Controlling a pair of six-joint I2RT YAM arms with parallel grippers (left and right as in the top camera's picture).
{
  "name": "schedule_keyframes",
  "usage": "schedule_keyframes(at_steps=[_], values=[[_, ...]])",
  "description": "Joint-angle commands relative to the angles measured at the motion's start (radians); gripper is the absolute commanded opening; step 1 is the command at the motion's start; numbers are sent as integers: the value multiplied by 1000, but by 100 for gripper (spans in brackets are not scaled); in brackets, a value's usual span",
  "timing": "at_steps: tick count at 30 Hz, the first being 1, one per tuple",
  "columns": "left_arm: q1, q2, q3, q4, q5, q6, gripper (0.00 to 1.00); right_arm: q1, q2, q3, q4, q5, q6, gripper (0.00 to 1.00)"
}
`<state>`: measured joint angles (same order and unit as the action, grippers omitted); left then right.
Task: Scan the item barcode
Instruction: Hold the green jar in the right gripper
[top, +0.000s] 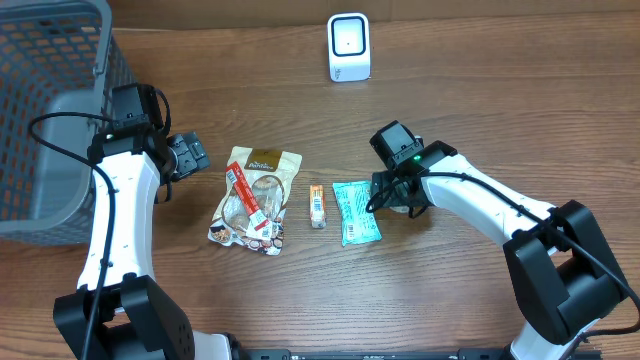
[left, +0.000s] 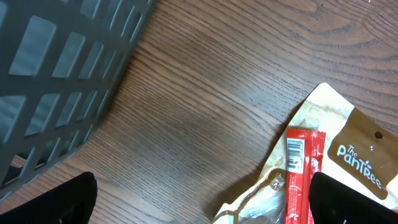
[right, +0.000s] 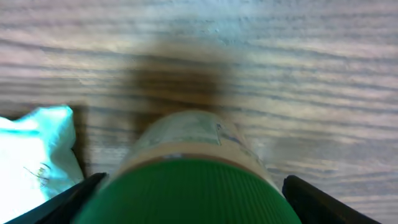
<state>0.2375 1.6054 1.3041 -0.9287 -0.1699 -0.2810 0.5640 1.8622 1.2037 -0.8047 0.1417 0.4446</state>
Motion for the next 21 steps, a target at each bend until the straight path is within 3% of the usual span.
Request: schedule_keyframes(at_steps=[1,21], values=[[-2,-8,6,-2,-13,11,100,-5,2,15,-17,14,4,90],[-2,-8,6,-2,-13,11,100,-4,2,26,22,-8,7,89]])
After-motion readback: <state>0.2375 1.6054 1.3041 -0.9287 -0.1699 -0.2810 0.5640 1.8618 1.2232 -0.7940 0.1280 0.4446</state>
